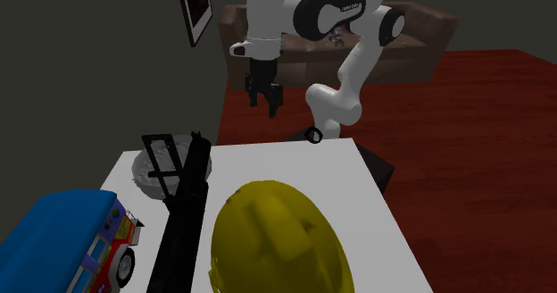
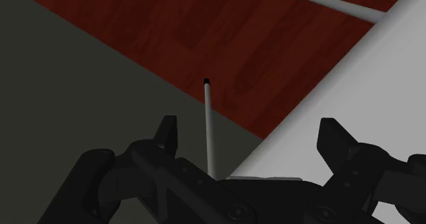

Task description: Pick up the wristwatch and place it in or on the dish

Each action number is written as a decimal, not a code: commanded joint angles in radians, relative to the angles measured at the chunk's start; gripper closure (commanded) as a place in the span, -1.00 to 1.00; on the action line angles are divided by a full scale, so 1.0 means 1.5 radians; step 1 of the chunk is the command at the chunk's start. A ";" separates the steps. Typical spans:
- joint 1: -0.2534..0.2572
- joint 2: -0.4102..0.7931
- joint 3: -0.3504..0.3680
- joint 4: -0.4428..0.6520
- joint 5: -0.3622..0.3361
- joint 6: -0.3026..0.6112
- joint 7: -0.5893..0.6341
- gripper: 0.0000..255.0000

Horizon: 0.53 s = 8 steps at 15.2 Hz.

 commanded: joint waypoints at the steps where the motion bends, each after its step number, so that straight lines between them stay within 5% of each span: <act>1: 0.000 0.000 0.000 0.000 0.000 0.000 0.000 -1.00; 8: 0.049 -0.091 0.083 -0.043 0.069 -0.005 0.070 -1.00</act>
